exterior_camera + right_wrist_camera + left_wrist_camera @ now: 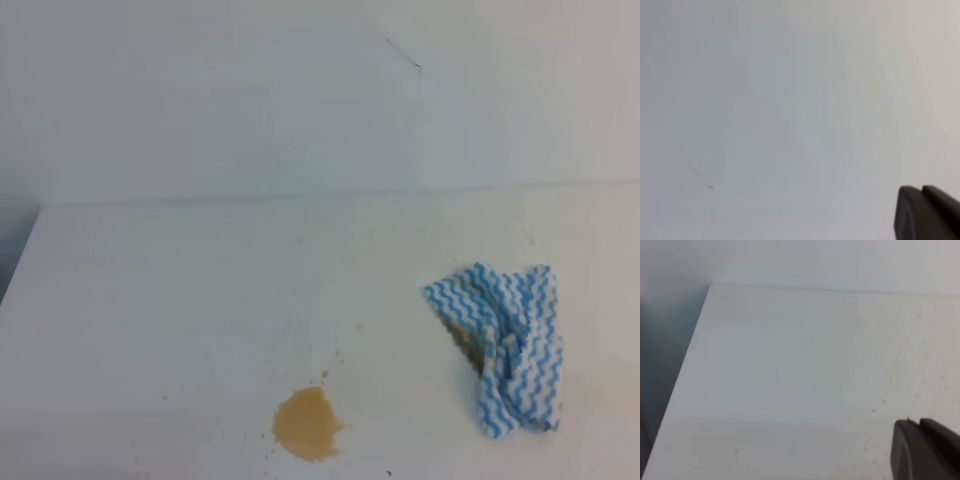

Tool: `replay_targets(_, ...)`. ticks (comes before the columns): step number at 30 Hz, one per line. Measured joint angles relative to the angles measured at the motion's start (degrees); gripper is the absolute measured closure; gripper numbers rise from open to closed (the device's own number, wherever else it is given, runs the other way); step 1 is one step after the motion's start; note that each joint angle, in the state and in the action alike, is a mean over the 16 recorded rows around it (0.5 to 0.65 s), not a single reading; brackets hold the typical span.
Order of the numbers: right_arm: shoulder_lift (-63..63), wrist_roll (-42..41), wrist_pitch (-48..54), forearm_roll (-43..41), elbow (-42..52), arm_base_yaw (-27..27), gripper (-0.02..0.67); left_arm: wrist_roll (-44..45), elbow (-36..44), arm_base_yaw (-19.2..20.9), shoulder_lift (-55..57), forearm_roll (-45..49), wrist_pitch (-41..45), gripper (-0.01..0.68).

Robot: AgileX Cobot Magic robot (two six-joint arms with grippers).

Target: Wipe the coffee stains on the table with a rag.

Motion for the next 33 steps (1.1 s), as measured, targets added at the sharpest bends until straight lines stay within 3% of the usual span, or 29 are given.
replay_targets(7, 0.16, 1.57, 2.38, 3.3, -3.4, 0.0, 0.651, 0.0, 0.0, 0.0, 0.0, 0.0, 0.0, 0.677)
replay_targets(17, 7.09, -0.62, 28.27, 6.83, -22.61, 0.0, 0.649, 0.0, 0.0, 0.0, 0.0, 0.0, 0.0, 0.677)
replay_targets(24, 21.76, -10.48, 45.2, 10.76, -40.38, 0.0, 0.648, 0.0, 0.0, 0.0, 0.0, 0.0, 0.0, 0.677)
replay_targets(33, 48.59, -28.18, 53.15, 23.52, -52.35, 0.03, 0.648, -0.03, 0.0, 0.0, 0.0, 0.0, 0.0, 0.677)
